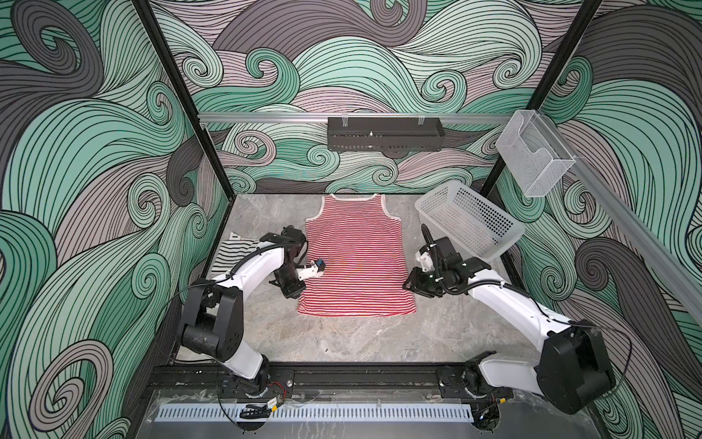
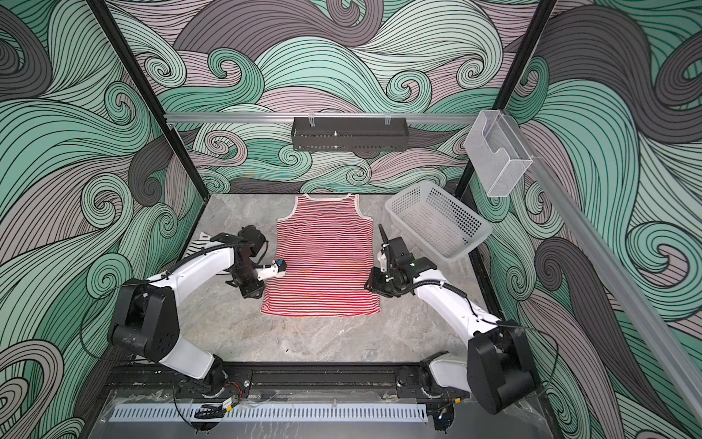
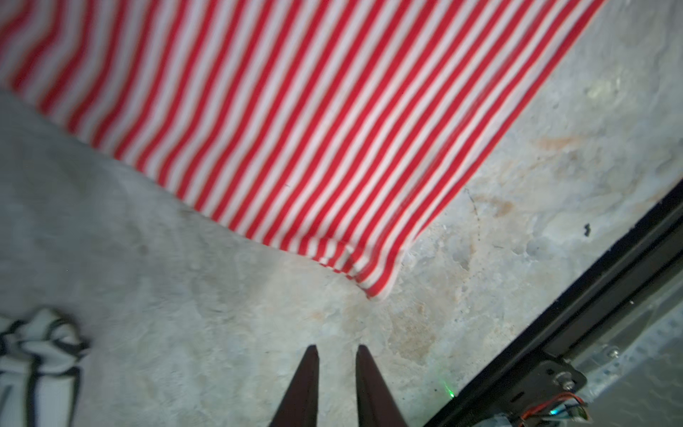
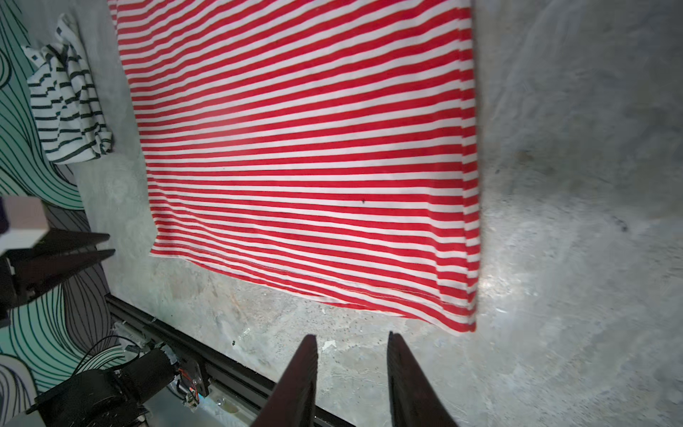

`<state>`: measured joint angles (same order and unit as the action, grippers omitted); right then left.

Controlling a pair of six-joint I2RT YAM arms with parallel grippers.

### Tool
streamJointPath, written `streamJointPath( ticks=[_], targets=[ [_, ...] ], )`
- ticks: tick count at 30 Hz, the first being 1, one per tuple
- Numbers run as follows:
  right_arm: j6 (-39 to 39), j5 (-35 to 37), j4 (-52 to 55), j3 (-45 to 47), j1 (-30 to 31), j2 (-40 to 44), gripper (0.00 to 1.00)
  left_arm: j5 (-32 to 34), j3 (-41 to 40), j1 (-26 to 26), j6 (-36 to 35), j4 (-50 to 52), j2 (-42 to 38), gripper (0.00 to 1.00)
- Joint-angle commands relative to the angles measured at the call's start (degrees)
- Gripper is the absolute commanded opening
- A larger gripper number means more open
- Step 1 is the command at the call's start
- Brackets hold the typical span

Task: Fold and stack tank tops
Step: Rotate the tank top at the center of the table.

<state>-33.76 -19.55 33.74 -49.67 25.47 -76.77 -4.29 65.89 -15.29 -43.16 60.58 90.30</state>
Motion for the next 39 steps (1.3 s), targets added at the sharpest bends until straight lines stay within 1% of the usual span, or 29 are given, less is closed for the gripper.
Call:
streamJointPath(
  ticks=[1, 3, 4, 6, 8, 12, 17, 20, 23, 27, 30, 34, 39],
  targets=[
    [-4.4, 1.6, -4.1, -0.6, 3.4, -6.0, 0.17, -0.3, 7.6, 1.1, -0.1, -1.2, 5.9, 0.23],
    [-6.2, 2.2, -7.1, -1.6, 5.9, -9.8, 0.1, 3.4, 12.6, 0.9, 4.4, -6.3, 11.6, 0.23],
    [-7.0, 2.6, -8.1, -2.4, 7.2, -11.8, 0.07, 5.4, 16.9, 0.7, 7.1, -7.5, 15.7, 0.23],
    [-8.0, 3.5, -8.8, -4.0, 8.9, -15.4, 0.05, 9.0, 25.0, 0.6, 11.4, -8.3, 23.4, 0.21],
    [-8.6, 4.5, -8.8, -5.2, 10.3, -18.3, 0.04, 9.1, 32.0, 0.5, 13.5, -8.7, 29.0, 0.2],
    [-9.4, 5.3, -8.5, -4.9, 11.5, -20.4, 0.04, 8.9, 37.1, -0.4, 14.1, -12.8, 33.2, 0.2],
    [-9.2, 7.2, -6.3, -3.2, 11.7, -20.0, 0.06, 12.4, 40.3, -1.7, 14.2, -13.7, 38.4, 0.2],
    [-8.4, 8.8, -3.8, -3.0, 11.7, -19.3, 0.09, 15.7, 38.6, -2.3, 13.8, -13.9, 39.6, 0.17],
    [-7.4, 9.9, -2.1, -2.7, 11.1, -19.1, 0.12, 16.1, 33.9, -2.5, 12.9, -16.3, 37.9, 0.17],
    [-6.0, 9.9, -1.1, -2.6, 8.9, -19.5, 0.13, 17.4, 30.0, -3.1, 12.2, -16.2, 36.8, 0.17],
    [-4.5, 10.0, -0.2, -2.9, 6.4, -19.3, 0.14, 18.5, 27.0, -4.0, 11.7, -16.0, 35.9, 0.17],
    [-1.5, 11.0, 2.1, -4.6, 1.9, -19.1, 0.15, 20.1, 20.6, -5.8, 10.8, -16.7, 32.9, 0.16],
    [2.5, 12.8, 4.9, -9.3, -3.7, -21.9, 0.19, 21.0, 13.2, -8.7, 11.0, -15.9, 28.0, 0.16]
  ],
)
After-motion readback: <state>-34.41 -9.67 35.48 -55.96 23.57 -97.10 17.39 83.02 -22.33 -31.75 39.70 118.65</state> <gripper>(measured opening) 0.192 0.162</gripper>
